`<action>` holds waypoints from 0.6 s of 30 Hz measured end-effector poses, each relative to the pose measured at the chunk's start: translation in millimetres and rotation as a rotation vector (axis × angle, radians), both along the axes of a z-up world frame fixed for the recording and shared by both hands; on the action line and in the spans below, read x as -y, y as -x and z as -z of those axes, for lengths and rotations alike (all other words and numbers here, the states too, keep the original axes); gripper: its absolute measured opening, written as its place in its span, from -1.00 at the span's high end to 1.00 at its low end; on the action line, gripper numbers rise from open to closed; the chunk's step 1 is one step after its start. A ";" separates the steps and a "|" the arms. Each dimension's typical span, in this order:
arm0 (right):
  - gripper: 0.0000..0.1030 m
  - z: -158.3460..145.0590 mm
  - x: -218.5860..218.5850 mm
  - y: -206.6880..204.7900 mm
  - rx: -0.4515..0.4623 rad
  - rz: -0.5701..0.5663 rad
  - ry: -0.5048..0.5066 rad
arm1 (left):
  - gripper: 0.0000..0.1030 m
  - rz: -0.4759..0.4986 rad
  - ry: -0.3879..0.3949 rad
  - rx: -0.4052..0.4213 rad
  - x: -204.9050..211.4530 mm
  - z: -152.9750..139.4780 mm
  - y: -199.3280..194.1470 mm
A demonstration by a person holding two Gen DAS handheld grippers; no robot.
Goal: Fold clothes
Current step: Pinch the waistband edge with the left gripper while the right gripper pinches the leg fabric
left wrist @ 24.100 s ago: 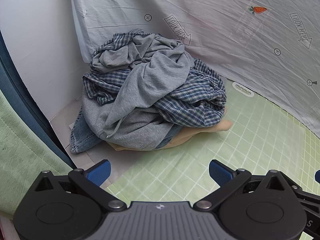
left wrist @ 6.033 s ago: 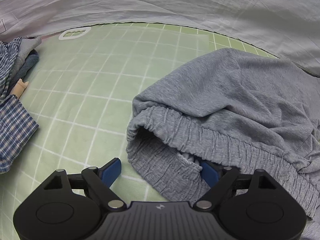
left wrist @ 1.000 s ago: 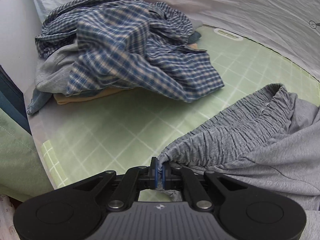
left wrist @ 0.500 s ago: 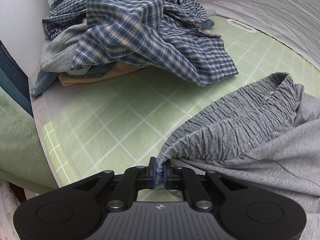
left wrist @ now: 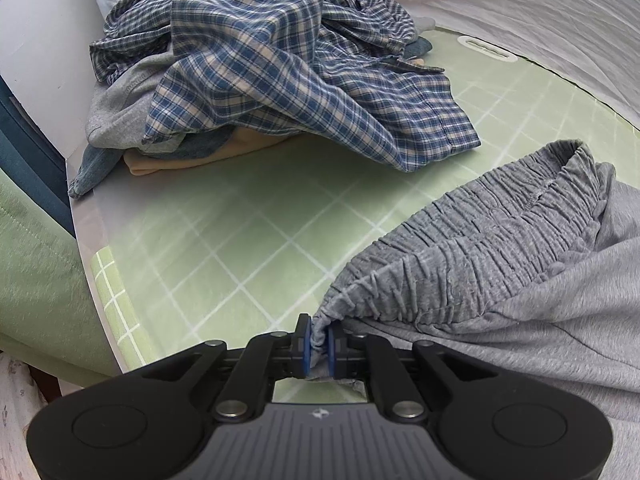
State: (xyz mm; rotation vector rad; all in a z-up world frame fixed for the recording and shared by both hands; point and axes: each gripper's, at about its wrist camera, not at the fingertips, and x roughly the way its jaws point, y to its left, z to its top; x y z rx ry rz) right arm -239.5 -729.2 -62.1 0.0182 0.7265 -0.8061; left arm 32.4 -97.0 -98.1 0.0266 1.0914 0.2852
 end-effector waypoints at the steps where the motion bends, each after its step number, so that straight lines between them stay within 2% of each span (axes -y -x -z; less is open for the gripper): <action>1: 0.97 -18.4 -5.3 6.8 0.065 0.005 0.056 | 0.81 -0.001 0.004 0.001 -0.4 0.1 1.0; 2: 0.97 -36.6 -11.5 14.0 0.129 0.010 0.113 | 0.81 -0.002 0.008 0.003 -0.8 0.1 2.2; 3: 0.96 -43.7 -19.1 20.6 0.147 0.019 0.150 | 0.81 -0.003 0.010 0.005 -0.9 0.3 3.1; 5: 0.96 -53.0 -34.9 33.6 0.162 0.039 0.216 | 0.81 0.001 0.005 0.009 0.0 0.9 6.0; 6: 0.96 -46.5 -40.0 39.3 0.138 0.052 0.228 | 0.81 0.005 0.001 0.010 0.4 1.2 7.6; 8: 0.96 -12.2 -45.8 49.9 0.016 0.082 0.209 | 0.81 0.016 -0.004 0.012 1.1 1.8 10.4; 10: 0.96 25.1 -48.3 65.9 -0.095 0.124 0.112 | 0.81 0.026 -0.002 0.012 0.2 1.4 11.6; 12: 0.96 51.0 -46.8 84.9 -0.116 0.193 -0.018 | 0.81 0.026 0.009 0.009 -1.9 -0.2 11.1; 14: 0.96 61.6 -46.2 98.6 -0.103 0.260 -0.084 | 0.84 0.028 0.018 0.007 -3.6 -2.3 10.8; 18: 0.96 46.5 -47.1 105.3 -0.055 0.286 -0.052 | 0.89 0.058 0.008 0.037 -2.2 -14.4 14.8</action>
